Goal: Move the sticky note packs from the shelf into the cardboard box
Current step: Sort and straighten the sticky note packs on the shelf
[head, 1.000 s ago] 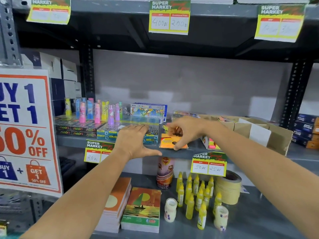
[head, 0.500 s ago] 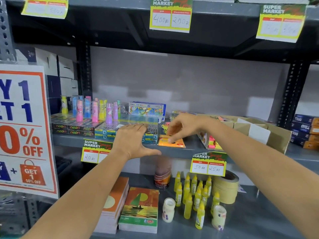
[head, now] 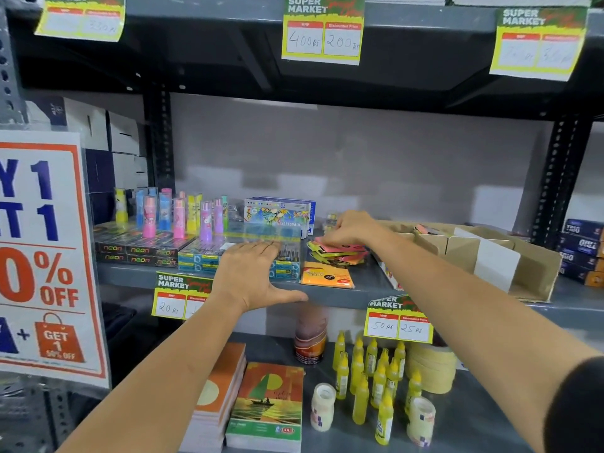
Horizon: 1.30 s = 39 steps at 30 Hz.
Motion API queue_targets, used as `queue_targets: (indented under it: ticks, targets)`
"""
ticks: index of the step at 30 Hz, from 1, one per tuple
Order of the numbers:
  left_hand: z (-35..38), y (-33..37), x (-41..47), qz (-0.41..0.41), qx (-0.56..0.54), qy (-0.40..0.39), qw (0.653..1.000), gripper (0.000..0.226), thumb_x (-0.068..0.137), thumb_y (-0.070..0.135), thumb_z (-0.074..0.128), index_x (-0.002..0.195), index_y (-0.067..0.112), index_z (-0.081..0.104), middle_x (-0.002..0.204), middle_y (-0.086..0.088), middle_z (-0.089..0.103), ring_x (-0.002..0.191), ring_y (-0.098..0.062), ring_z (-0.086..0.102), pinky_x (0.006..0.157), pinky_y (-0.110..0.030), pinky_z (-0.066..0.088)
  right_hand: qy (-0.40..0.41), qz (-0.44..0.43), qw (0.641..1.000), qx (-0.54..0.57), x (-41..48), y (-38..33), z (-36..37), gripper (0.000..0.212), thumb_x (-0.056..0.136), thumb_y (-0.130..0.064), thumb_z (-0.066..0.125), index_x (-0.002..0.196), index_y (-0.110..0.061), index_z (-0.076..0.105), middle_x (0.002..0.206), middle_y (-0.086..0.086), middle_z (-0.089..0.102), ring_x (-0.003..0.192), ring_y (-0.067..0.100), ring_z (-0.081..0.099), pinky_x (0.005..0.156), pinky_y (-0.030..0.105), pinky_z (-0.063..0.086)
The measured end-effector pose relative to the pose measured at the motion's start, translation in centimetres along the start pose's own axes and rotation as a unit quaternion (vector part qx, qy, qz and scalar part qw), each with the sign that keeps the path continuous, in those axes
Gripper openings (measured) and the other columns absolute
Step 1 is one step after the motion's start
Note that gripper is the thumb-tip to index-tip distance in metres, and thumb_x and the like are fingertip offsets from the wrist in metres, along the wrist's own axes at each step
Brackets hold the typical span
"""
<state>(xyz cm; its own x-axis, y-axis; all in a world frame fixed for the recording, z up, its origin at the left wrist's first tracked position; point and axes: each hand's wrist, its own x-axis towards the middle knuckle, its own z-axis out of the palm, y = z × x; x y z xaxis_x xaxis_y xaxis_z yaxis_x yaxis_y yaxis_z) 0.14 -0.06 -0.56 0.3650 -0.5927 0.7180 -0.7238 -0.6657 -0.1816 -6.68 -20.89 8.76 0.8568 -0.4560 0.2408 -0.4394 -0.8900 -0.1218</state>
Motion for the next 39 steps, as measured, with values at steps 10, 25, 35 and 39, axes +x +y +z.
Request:
queue_targets:
  ticks: [10, 25, 35, 39]
  targets:
    - [0.0, 0.1, 0.0, -0.003, -0.011, -0.001, 1.0, 0.115, 0.057, 0.1, 0.017, 0.12, 0.017, 0.065, 0.115, -0.001, 0.07, 0.107, -0.02, 0.065, 0.088, -0.037, 0.05, 0.081, 0.016, 0.996, -0.013, -0.1, -0.4, 1.2, 0.057, 0.062, -0.073, 0.062, 0.077, -0.018, 0.051, 0.064, -0.004, 0.048, 0.057, 0.011, 0.047, 0.044, 0.022, 0.034]
    - [-0.2, 0.1, -0.1, 0.006, -0.014, -0.004, 1.0, 0.113, 0.058, 0.1, 0.021, 0.118, 0.016, 0.065, 0.111, -0.001, 0.07, 0.102, -0.02, 0.066, 0.084, -0.035, 0.051, 0.194, 0.032, 0.973, -0.118, -6.3, -0.7, -0.3, 0.046, 0.072, -0.058, 0.066, 0.08, -0.019, 0.044, 0.065, -0.002, 0.042, 0.07, 0.022, 0.05, 0.053, 0.028, 0.041]
    - [0.0, 0.0, -0.1, -0.006, -0.015, -0.005, 1.0, 0.115, 0.057, 0.101, 0.021, 0.125, 0.017, 0.062, 0.121, -0.001, 0.067, 0.112, -0.02, 0.062, 0.093, -0.036, 0.047, 0.233, 0.001, 0.949, -0.213, -9.6, -0.6, 2.7, 0.031, 0.077, -0.046, 0.059, 0.071, -0.018, 0.046, 0.062, -0.002, 0.041, 0.061, 0.021, 0.045, 0.052, 0.027, 0.036]
    - [0.0, 0.1, -0.2, -0.005, -0.018, -0.007, 1.0, 0.114, 0.058, 0.1, 0.022, 0.124, 0.016, 0.063, 0.12, -0.001, 0.067, 0.111, -0.02, 0.063, 0.092, -0.037, 0.048, 0.254, -0.017, 0.936, -0.243, -10.0, -0.1, 3.2, 0.033, 0.08, -0.047, 0.05, 0.067, -0.017, 0.046, 0.05, -0.002, 0.03, 0.055, 0.019, 0.042, 0.048, 0.026, 0.025]
